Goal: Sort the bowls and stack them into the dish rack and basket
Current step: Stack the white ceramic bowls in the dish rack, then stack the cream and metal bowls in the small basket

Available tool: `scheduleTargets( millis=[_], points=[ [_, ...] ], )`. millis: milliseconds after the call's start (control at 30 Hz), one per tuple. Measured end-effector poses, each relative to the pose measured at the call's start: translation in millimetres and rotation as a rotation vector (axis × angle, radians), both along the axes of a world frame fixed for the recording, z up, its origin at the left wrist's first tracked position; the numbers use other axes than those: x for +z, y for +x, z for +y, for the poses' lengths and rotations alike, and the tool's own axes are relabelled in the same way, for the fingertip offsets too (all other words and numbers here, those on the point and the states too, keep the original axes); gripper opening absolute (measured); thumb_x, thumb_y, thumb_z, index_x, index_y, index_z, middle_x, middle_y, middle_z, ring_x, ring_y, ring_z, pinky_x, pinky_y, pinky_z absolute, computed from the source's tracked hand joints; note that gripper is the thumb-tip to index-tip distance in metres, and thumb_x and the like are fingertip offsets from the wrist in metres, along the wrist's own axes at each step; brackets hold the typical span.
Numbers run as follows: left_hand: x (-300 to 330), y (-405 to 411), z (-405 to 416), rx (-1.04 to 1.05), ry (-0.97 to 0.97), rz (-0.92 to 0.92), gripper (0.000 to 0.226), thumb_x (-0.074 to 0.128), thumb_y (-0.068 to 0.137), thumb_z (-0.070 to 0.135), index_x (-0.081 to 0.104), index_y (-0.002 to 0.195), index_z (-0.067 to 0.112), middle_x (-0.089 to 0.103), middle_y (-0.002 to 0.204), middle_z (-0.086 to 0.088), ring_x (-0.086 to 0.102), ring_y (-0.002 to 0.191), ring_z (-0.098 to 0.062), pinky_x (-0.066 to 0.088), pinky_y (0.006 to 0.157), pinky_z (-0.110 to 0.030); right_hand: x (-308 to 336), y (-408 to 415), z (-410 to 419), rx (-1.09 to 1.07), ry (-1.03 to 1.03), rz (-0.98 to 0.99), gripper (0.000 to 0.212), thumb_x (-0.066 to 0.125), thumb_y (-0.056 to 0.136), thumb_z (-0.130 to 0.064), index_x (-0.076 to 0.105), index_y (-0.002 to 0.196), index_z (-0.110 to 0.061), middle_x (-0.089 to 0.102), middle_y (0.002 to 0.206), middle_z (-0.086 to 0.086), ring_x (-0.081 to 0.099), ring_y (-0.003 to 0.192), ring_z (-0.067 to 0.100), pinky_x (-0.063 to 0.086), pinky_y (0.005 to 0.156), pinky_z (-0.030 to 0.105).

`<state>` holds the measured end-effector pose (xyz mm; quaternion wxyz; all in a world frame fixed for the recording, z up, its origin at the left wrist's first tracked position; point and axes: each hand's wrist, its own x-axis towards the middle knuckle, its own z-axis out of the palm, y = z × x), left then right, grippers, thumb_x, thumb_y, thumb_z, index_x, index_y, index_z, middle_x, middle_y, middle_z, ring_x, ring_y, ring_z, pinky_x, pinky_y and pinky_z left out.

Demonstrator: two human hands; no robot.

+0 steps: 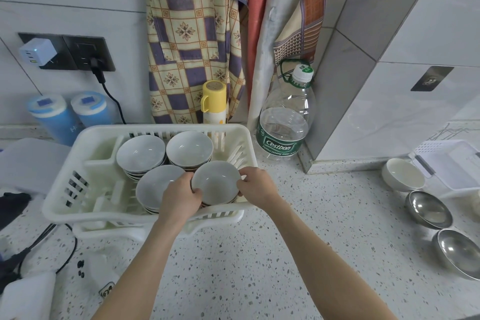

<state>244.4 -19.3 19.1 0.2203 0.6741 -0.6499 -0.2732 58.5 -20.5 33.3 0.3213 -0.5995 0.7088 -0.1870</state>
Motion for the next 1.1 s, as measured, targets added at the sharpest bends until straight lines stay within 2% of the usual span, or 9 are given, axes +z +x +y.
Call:
scheduleTargets(
  millis=[133,333,433,533,667,733,833,933,1100],
  points=[
    [-0.4,-0.5,0.8,-0.018,-0.009,-0.041,0.023,0.056,0.09,0.009,0.064,0.111,0.01,0.052,0.066,0.006,0.056,0.076,-0.027,0.037,0.065,-0.032,-1.1,3.6,-1.0,0.022,0.0,0.118,0.033,0.048,0.086,-0.01,0.068,0.111,-0.014,0.072,0.086,0.009,0.055,0.068,0.023,0.038,0.051,0.022],
    [1.1,0.0,9.8,0.018,-0.042,0.014,0.025,0.059,0.093,0.017,0.061,0.116,0.008,0.058,0.067,0.002,0.059,0.072,-0.026,0.041,0.065,-0.033,-5.6,5.1,-0.6,-0.026,-0.064,0.155,0.031,0.052,0.093,-0.02,0.064,0.12,-0.013,0.072,0.098,0.012,0.063,0.078,0.026,0.048,0.062,0.029],
    [3.2,4.4,16.3,0.06,-0.055,0.042,0.034,0.057,0.095,0.021,0.058,0.126,0.008,0.063,0.067,-0.004,0.061,0.071,-0.026,0.044,0.065,-0.035,-8.2,3.1,4.1,-0.11,-0.152,0.004,0.034,0.054,0.096,-0.025,0.062,0.127,-0.012,0.073,0.095,0.013,0.066,0.077,0.024,0.048,0.063,0.025],
    [8.0,5.6,24.5,0.075,-0.058,0.102,0.033,0.056,0.095,0.023,0.06,0.127,0.017,0.069,0.064,-0.003,0.064,0.065,-0.014,0.046,0.058,-0.028,-6.5,-4.7,14.5,-0.203,-0.194,-0.285,0.029,0.054,0.095,-0.02,0.066,0.121,-0.015,0.072,0.072,0.005,0.059,0.058,0.008,0.041,0.05,0.012],
    [17.1,-10.9,40.0,0.015,-0.041,0.296,0.015,0.058,0.096,0.025,0.063,0.108,0.032,0.072,0.065,0.007,0.065,0.062,0.001,0.041,0.056,-0.019,-6.6,-29.3,35.9,-0.292,-0.196,-0.594,0.024,0.052,0.093,-0.016,0.068,0.109,-0.024,0.067,0.059,-0.007,0.046,0.045,0.003,0.039,0.048,0.02],
    [21.7,-28.9,48.2,-0.051,-0.014,0.33,0.01,0.058,0.096,0.029,0.061,0.098,0.039,0.073,0.068,0.014,0.065,0.06,-0.001,0.042,0.052,-0.015,-8.1,-48.3,50.4,-0.332,-0.189,-0.666,0.024,0.051,0.094,-0.015,0.068,0.107,-0.024,0.067,0.06,-0.004,0.044,0.044,0.005,0.038,0.045,0.021],
    [22.0,-64.6,60.6,-0.163,0.04,0.367,0.008,0.057,0.097,0.034,0.063,0.096,0.039,0.074,0.072,0.011,0.053,0.045,-0.005,0.038,0.043,-0.015,-13.9,-84.1,74.4,-0.429,-0.178,-0.751,0.023,0.05,0.096,-0.013,0.069,0.107,-0.021,0.066,0.059,-0.001,0.039,0.042,0.007,0.035,0.042,0.02],
    [14.0,-110.4,72.8,-0.262,0.099,0.358,0.008,0.057,0.097,0.034,0.065,0.098,0.037,0.074,0.072,0.008,0.05,0.045,0.0,0.04,0.047,-0.02,-19.5,-127.5,96.5,-0.487,-0.173,-0.789,0.023,0.05,0.097,-0.012,0.07,0.106,-0.02,0.066,0.059,0.0,0.036,0.04,0.007,0.034,0.042,0.018],
    [-2.5,-207.5,91.7,-0.304,0.182,0.351,0.009,0.058,0.097,0.03,0.067,0.096,0.032,0.074,0.07,0.007,0.049,0.047,-0.006,0.044,0.051,-0.027,-20.2,-217.7,122.9,-0.525,-0.187,-0.766,0.023,0.051,0.097,-0.013,0.071,0.104,-0.021,0.065,0.058,-0.001,0.035,0.042,0.006,0.035,0.045,0.016]
  ],
)
